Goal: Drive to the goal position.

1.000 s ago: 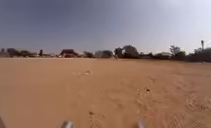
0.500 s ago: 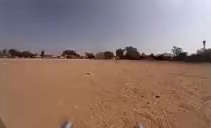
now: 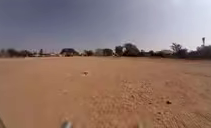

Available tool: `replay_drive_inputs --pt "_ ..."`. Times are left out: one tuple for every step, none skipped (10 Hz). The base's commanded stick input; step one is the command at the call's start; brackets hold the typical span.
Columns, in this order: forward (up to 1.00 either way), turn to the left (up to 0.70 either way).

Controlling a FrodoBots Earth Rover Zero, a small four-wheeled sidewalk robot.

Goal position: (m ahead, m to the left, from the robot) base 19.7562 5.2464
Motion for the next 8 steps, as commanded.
replay_drive_inputs --pt "0.7 -0.35" --pt "0.7 -0.03" --pt "0.7 -0.01" --pt "0.7 0.0" --pt "0.7 0.0" --pt "0.7 0.0" --pt "0.7 0.0" --pt "0.7 0.0"
